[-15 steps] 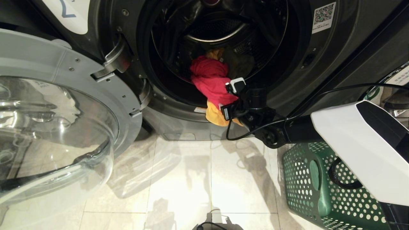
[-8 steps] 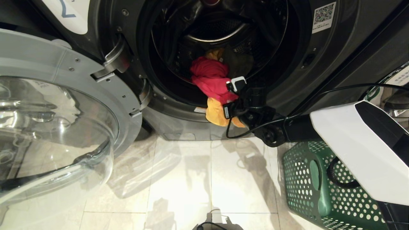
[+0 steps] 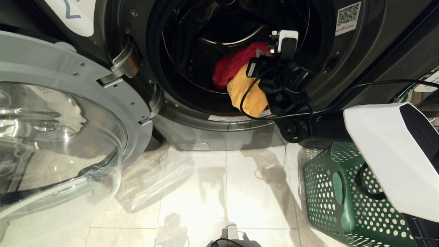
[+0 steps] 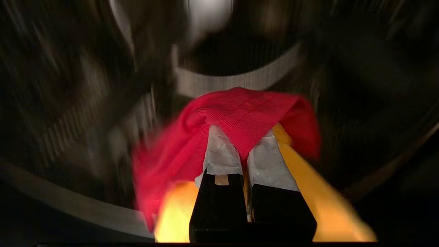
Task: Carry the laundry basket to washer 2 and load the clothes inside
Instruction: Place the clothes into the washing machine
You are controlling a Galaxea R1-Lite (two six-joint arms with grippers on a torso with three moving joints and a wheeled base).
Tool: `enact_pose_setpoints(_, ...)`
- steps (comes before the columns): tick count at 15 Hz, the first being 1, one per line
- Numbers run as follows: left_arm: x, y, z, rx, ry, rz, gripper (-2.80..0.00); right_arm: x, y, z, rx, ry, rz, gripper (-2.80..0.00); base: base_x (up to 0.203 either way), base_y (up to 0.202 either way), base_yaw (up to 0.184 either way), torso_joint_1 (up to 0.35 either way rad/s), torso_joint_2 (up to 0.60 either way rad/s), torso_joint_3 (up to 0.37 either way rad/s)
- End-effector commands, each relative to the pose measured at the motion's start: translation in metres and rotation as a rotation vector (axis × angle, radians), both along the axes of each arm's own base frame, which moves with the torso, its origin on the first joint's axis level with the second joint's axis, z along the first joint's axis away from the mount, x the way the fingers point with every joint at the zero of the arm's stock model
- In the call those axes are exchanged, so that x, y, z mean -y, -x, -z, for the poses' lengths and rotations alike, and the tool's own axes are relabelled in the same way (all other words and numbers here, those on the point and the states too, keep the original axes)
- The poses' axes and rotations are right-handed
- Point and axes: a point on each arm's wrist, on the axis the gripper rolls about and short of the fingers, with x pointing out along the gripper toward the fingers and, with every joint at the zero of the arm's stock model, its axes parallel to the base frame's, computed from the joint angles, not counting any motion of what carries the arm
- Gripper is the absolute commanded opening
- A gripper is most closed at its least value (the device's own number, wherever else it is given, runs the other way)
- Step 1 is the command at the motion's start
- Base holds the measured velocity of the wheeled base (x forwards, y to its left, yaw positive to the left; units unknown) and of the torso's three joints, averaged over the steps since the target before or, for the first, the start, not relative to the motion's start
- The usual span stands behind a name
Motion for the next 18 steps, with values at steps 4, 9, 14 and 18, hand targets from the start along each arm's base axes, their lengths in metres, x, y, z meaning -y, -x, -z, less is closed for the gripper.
enact_pose_setpoints(4,0.000,0.000,0.000,0.000,0.000,0.000,-2.80,-0.006,0.015,0.005,0.241,-0.206,0.025,-2.80,0.000,0.000,0.000,0.000,0.00,0.000)
enact_pose_setpoints(9,0.000,0.000,0.000,-0.001,0.001,0.000,-2.80,-0.021,0.019,0.014,0.204,-0.232,0.029,-2.80,0.000,0.000,0.000,0.000,0.00,0.000)
enact_pose_setpoints(14,0.000,0.000,0.000,0.000,0.000,0.000,-2.80,-0.023,0.014,0.017,0.124,-0.171,0.082,0.00,0.000,0.000,0.000,0.000,0.00,0.000)
enact_pose_setpoints(18,0.000,0.000,0.000,-0.001,0.000,0.000,-2.80,-0.026,0.013,0.014,0.087,-0.111,0.047,0.00,0.000,0.000,0.000,0.000,0.00,0.000)
